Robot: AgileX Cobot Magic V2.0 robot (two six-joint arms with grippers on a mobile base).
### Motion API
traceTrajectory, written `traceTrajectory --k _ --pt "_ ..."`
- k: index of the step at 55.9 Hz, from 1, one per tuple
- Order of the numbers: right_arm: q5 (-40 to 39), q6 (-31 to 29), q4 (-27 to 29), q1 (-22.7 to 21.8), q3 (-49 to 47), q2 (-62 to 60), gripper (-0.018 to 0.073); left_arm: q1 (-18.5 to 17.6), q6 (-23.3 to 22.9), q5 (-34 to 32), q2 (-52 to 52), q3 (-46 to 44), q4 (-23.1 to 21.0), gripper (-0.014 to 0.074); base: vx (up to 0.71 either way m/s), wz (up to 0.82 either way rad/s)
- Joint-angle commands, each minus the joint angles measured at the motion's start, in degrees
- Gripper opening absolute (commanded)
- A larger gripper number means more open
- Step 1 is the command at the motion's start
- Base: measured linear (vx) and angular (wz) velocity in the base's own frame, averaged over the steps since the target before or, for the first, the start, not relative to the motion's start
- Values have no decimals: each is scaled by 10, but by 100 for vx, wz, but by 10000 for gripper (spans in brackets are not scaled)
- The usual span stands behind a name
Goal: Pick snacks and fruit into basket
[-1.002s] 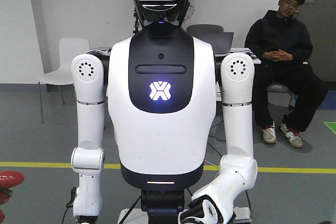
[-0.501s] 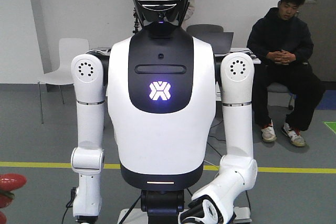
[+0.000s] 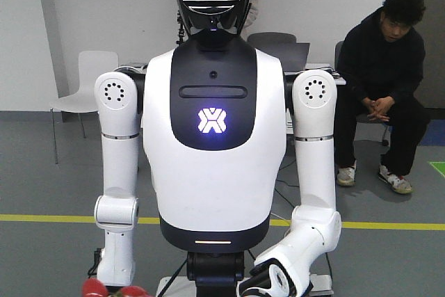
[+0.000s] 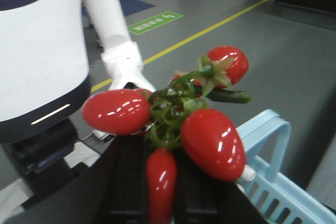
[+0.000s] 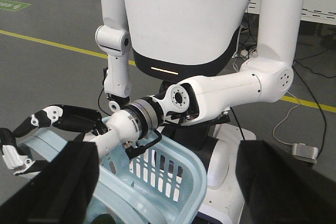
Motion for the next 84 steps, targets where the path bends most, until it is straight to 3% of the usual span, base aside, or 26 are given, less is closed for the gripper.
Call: traceTrajectory --k 1,15,22,27,39,54,59,68,74,84 --pt "-56 4 -18 -1 -15 14 579 -43 48 0 37 -41 -77 -6 0 0" --pt "-63 6 -18 -1 -15 18 579 -216 68 -39 198 -151 -77 -6 0 0" --pt "-63 6 -19 -1 -15 18 579 -277 66 -43 257 -162 -79 -6 0 0" --pt "-63 6 -19 -1 -15 18 579 -299 66 -43 281 -162 -79 0 0 0" --pt "-63 6 -19 -1 -15 18 579 -308 66 -71 287 -162 -77 101 0 0" --pt "-63 6 -19 -1 -15 18 579 -308 66 -106 287 -162 -78 497 0 0" --pt "-63 6 -20 -1 -15 18 579 -308 65 -100 286 -163 -84 580 0 0" --pt "-62 6 -20 -1 -15 18 579 -308 65 -128 266 -164 -92 572 0 0" --pt "-61 6 -20 -1 -15 18 579 -306 65 -209 223 -164 -83 538 0 0" --pt "-61 6 -20 -1 -15 18 579 -271 70 -345 109 -115 -68 484 0 0"
